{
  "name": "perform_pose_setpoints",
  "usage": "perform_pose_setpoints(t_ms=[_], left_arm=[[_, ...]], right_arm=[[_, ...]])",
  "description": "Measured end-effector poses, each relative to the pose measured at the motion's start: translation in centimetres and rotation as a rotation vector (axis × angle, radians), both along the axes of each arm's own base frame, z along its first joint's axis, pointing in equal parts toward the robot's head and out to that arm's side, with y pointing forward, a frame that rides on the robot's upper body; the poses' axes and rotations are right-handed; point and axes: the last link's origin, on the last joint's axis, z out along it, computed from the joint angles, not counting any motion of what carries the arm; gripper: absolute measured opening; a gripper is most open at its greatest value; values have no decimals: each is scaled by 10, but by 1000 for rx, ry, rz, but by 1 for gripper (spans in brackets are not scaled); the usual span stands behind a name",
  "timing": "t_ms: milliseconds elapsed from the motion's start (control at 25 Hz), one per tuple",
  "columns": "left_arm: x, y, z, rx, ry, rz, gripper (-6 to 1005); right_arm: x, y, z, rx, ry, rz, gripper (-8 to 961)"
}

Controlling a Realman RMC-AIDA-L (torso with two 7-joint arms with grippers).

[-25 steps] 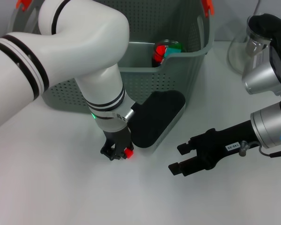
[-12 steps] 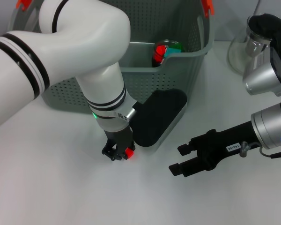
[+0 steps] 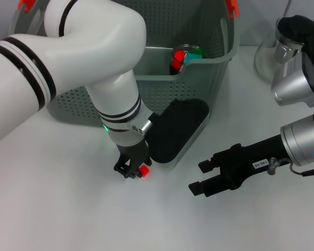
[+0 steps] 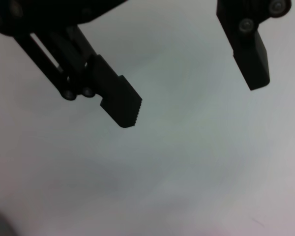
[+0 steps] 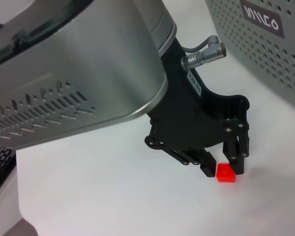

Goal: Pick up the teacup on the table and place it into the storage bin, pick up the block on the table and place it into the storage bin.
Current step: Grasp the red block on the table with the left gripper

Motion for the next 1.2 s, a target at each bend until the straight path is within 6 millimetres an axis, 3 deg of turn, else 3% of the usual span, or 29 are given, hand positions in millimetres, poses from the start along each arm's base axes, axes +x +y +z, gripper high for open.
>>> perform_pose_setpoints(t_ms=[1200], left_arm=[[-4, 0, -4, 8, 10, -9, 244]], right_arm=[[0, 0, 0, 2, 1, 3, 791]])
